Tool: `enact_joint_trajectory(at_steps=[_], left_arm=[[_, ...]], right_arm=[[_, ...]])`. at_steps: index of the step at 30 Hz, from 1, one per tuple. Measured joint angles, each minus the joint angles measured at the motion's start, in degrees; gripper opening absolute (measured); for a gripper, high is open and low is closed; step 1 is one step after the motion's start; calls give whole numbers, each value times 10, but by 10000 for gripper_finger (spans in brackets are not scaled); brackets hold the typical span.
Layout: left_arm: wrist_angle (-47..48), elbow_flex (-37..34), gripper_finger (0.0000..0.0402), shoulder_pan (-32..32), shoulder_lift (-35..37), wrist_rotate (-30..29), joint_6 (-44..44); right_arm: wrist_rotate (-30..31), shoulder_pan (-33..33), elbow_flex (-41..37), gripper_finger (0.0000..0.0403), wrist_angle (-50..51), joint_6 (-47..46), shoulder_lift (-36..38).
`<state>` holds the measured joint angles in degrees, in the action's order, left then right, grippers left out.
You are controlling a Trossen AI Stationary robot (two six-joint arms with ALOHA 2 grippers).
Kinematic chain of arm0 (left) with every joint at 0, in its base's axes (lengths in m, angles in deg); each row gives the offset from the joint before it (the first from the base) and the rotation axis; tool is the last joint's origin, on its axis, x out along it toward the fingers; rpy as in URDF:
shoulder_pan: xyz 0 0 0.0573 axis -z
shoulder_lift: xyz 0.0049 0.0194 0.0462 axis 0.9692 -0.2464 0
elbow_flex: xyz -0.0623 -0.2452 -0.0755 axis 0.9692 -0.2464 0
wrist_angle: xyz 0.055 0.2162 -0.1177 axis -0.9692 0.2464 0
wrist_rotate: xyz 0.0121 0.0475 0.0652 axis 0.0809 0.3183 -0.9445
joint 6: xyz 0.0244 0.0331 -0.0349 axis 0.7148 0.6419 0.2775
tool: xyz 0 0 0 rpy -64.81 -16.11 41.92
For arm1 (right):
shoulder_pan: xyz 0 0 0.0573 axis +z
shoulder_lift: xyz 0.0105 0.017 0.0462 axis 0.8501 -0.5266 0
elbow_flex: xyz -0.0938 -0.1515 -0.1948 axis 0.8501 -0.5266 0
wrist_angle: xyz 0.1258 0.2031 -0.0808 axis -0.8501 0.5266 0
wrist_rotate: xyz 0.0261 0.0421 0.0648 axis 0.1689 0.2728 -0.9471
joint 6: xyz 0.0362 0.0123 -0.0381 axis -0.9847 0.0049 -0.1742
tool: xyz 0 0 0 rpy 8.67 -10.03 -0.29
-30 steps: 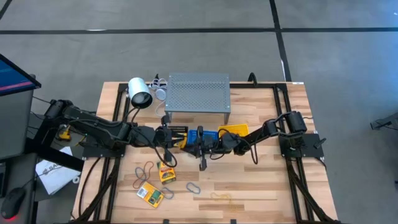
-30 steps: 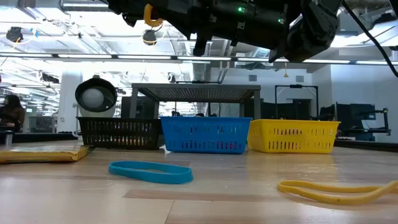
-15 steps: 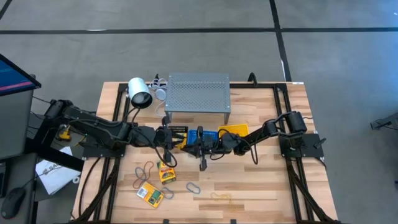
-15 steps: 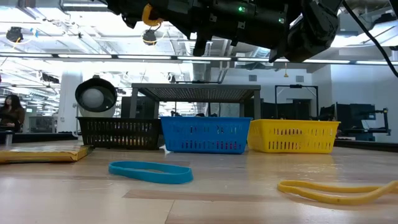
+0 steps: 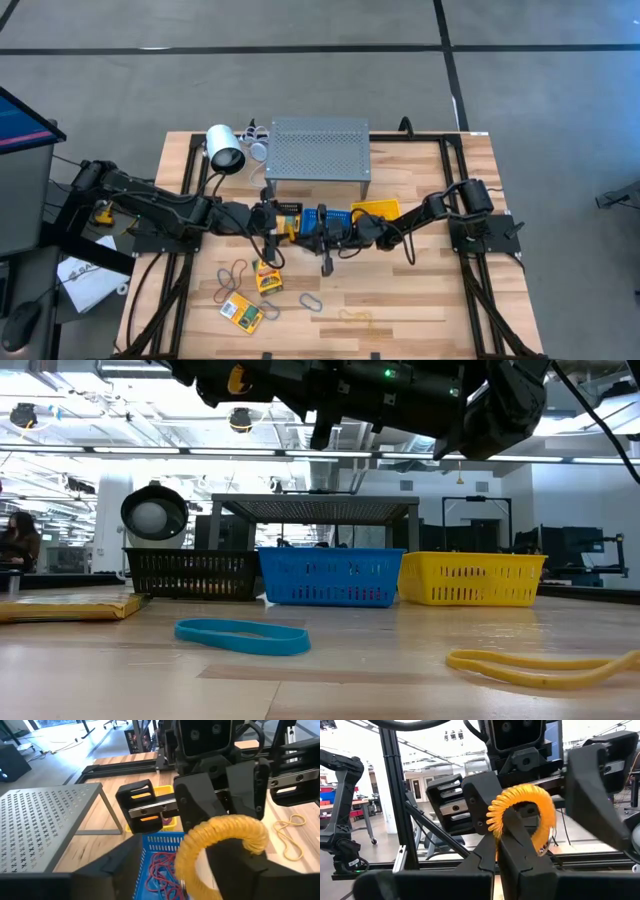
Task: Pick & Place Office Desk Supplies
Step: Put the yellow spiral keychain into the yellow bin
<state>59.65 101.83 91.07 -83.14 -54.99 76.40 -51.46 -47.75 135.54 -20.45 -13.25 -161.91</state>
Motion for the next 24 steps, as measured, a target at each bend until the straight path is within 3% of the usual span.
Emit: enact_joint_trajectory(at_steps=[8,24], left_arm=[[0,0,264,0,0,-3,0],[68,0,250,15,69,2,-16]], right_arm=[[0,0,0,0,0,2,0],[5,-5,0,0,11,6,0]])
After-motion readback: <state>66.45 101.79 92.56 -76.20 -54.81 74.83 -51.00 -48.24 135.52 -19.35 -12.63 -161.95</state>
